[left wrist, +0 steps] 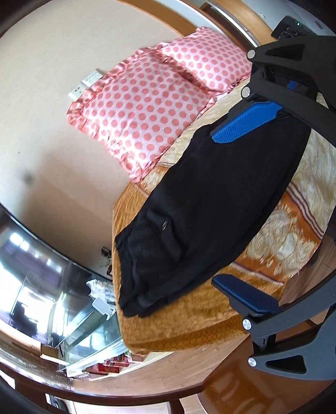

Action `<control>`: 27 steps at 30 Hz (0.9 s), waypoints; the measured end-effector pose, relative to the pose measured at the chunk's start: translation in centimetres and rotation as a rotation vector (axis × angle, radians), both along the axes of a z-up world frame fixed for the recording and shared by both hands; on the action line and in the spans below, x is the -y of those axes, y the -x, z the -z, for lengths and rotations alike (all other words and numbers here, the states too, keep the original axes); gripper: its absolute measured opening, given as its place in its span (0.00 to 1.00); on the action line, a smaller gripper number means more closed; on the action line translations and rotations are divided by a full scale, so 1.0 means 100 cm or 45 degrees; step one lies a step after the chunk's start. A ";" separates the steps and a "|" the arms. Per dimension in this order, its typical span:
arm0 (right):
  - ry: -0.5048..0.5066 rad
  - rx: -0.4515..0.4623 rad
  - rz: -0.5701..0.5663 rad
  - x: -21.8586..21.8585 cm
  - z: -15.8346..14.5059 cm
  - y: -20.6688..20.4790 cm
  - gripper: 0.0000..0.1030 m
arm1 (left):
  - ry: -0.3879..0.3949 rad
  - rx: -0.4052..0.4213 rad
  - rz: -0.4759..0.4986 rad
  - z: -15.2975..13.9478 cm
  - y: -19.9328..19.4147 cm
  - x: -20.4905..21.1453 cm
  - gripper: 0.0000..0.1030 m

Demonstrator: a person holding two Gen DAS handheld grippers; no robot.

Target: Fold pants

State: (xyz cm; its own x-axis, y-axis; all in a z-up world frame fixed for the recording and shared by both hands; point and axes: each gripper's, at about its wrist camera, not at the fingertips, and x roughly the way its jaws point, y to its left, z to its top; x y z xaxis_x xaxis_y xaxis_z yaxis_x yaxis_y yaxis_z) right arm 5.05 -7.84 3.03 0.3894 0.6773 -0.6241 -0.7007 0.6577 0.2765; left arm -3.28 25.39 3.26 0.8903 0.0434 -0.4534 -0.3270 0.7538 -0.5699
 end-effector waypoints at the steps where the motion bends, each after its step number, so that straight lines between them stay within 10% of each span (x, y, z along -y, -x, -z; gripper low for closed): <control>1: 0.011 0.043 0.035 0.000 -0.003 0.000 0.35 | 0.003 -0.001 -0.012 0.000 0.000 -0.003 0.98; 7: 0.318 0.116 0.095 -0.025 0.024 -0.009 0.35 | 0.072 -0.020 -0.039 0.001 -0.010 -0.035 0.98; 18: 0.192 -0.028 0.122 -0.002 0.023 -0.016 0.48 | 0.447 -0.022 -0.066 0.025 -0.031 -0.101 0.97; 27: 0.180 -0.015 0.121 -0.004 0.024 -0.016 0.53 | 0.526 -0.022 -0.010 0.026 -0.035 -0.096 0.97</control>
